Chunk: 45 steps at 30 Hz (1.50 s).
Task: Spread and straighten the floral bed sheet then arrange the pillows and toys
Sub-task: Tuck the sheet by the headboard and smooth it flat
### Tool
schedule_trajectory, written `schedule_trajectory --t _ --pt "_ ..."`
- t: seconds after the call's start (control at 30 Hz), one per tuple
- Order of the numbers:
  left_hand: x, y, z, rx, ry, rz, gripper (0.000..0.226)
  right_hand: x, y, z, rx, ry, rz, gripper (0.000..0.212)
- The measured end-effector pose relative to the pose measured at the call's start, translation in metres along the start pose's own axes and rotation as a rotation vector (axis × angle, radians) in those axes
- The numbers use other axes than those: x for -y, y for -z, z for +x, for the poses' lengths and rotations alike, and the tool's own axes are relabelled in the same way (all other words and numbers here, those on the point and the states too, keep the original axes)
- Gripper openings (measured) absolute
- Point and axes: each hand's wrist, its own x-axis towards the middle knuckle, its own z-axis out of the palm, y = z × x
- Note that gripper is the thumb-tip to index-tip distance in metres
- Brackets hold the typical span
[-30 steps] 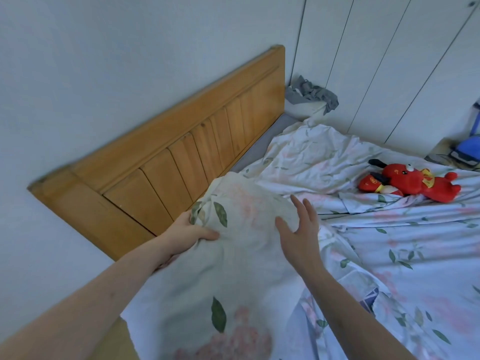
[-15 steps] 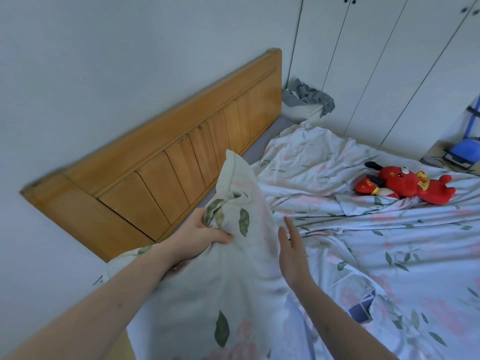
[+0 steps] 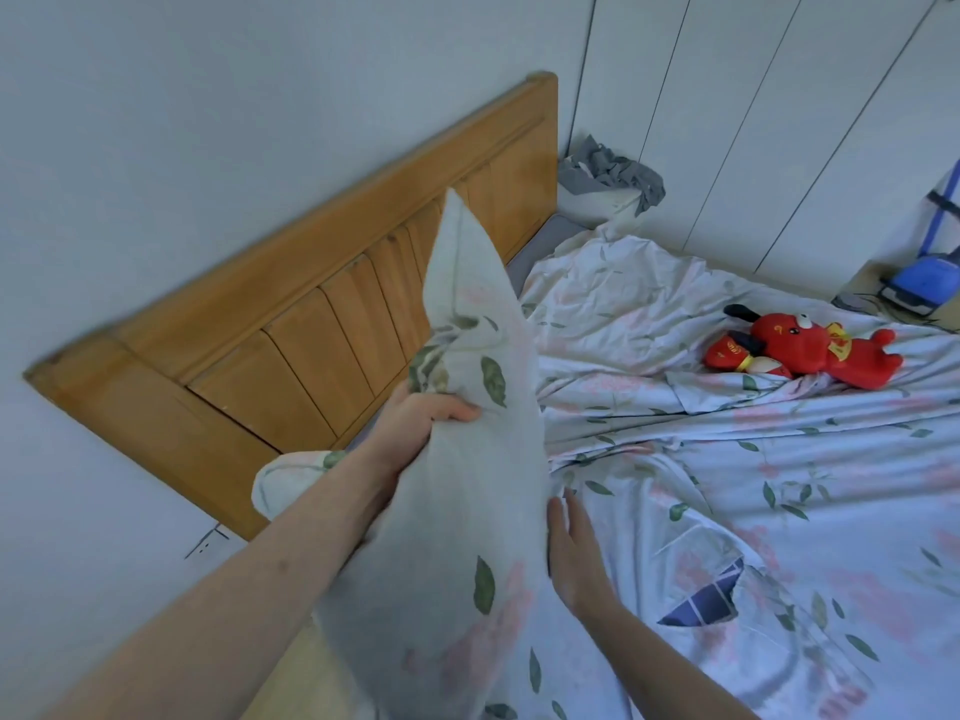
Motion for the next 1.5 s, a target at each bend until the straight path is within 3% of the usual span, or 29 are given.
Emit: schedule_trajectory --t 0.1,0.17,0.23,0.33,0.47,0.63,0.73,0.83,0.9,1.0,1.17,1.37,1.5 --pt "-0.012 0.009 0.009 -0.11 -0.042 -0.083 0.058 0.036 -0.006 -0.037 -0.23 0.501 0.062 0.055" --pt "-0.014 0.007 0.012 -0.079 0.012 -0.181 0.039 0.056 -0.026 -0.056 -0.2 0.814 -0.107 0.061" --pt "-0.012 0.001 0.011 0.01 0.07 -0.243 0.029 0.059 -0.041 -0.057 -0.178 0.917 -0.249 0.068" --pt "-0.001 -0.011 0.007 0.067 0.133 -0.269 0.029 0.038 -0.029 -0.038 -0.133 0.778 -0.21 0.075" --pt "0.002 -0.003 0.003 0.017 0.081 -0.122 0.038 0.012 0.002 -0.002 -0.072 0.21 -0.169 0.067" --pt "-0.02 0.009 0.004 0.031 -0.059 0.086 0.059 0.053 0.014 0.021 -0.194 0.237 0.157 0.074" --pt "-0.032 0.006 0.009 0.133 -0.075 0.125 0.056 0.043 -0.008 0.028 -0.015 -0.185 0.401 0.103" --pt "-0.037 0.028 0.03 0.193 -0.069 0.203 0.057 0.012 -0.021 0.038 0.366 -0.52 0.804 0.094" --pt "-0.032 0.051 0.051 0.225 -0.056 0.285 0.052 -0.004 -0.025 0.048 0.398 -0.561 0.881 0.082" --pt "-0.01 0.098 0.087 0.2 0.028 0.517 0.039 -0.009 -0.038 0.07 0.26 -0.541 0.846 0.058" --pt "0.059 0.169 0.157 0.211 0.099 0.849 0.052 -0.009 -0.078 0.127 -0.085 -0.469 0.466 0.053" --pt "0.124 0.233 0.239 0.184 0.152 0.869 0.066 -0.016 -0.138 0.207 -0.121 -0.45 0.289 0.044" --pt "0.12 0.253 0.297 0.134 0.119 0.877 0.069 -0.002 -0.155 0.257 -0.132 -0.38 0.278 0.044"
